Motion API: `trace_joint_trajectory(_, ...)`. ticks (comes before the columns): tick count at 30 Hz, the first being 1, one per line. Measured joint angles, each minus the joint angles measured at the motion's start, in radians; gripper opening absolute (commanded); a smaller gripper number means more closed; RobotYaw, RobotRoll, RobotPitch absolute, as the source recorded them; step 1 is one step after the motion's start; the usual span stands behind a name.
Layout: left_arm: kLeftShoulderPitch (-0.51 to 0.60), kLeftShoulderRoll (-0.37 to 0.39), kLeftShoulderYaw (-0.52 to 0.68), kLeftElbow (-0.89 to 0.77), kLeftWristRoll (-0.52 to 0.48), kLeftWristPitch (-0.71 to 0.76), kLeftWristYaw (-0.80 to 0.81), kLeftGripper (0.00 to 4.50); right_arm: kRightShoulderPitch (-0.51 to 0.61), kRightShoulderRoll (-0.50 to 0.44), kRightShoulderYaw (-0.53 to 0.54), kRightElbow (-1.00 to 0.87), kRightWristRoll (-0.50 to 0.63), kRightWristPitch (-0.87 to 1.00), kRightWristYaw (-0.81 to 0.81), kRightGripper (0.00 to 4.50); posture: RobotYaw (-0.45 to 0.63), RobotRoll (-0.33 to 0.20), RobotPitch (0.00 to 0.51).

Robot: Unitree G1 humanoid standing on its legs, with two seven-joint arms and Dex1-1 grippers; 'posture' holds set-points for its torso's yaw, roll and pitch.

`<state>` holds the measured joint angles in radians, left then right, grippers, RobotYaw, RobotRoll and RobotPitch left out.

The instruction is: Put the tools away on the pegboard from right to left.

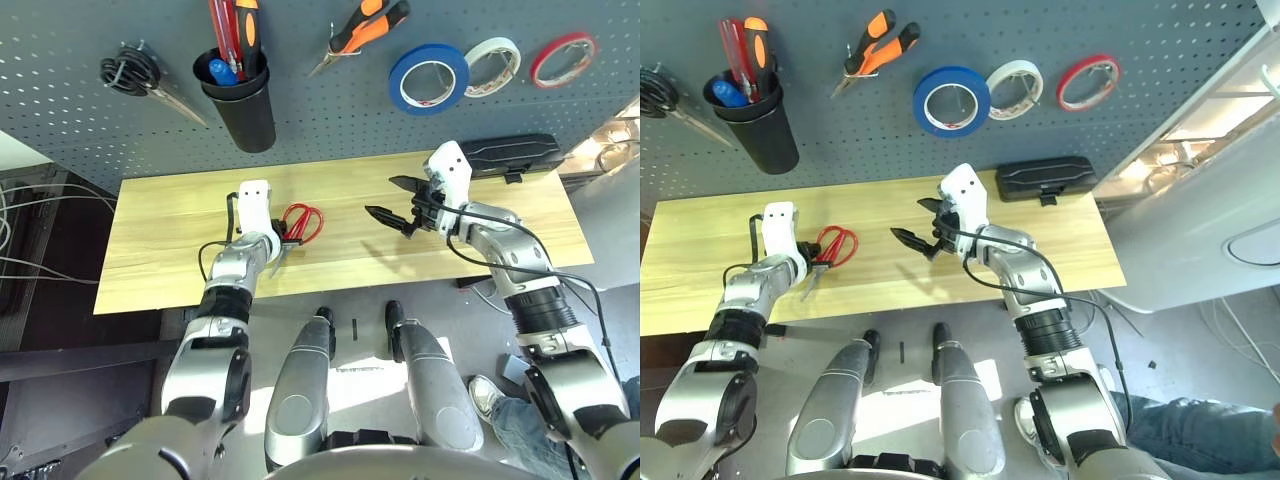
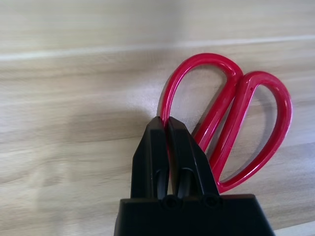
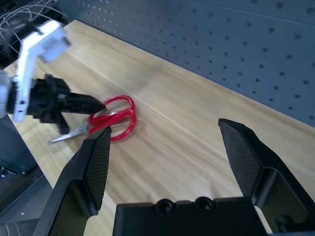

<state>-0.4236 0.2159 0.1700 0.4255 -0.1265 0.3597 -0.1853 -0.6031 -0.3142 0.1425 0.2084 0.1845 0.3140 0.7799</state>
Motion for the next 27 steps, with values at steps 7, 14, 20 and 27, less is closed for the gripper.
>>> trace_joint_trajectory(7,0.183,0.069,-0.024,-0.272,0.006,-0.294,-0.109,0.04,-0.053,0.012,0.003,-0.009,0.003,0.000,0.018,4.50,0.12,0.000,0.354)
trace_joint_trajectory(14,0.273,0.099,-0.013,-0.331,-0.020,-0.509,-0.176,0.04,-0.101,0.030,0.002,-0.047,0.026,0.028,0.031,4.50,0.12,0.000,0.353)
trace_joint_trajectory(20,0.303,0.134,0.084,-0.354,-0.066,-0.697,-0.186,0.04,-0.228,0.075,-0.030,-0.111,0.131,0.127,0.041,4.50,0.14,0.000,0.350)
trace_joint_trajectory(27,0.288,0.167,0.196,-0.373,-0.082,-0.751,-0.121,0.04,-0.344,0.113,-0.052,-0.092,0.198,0.183,0.045,4.50,0.15,0.000,0.346)
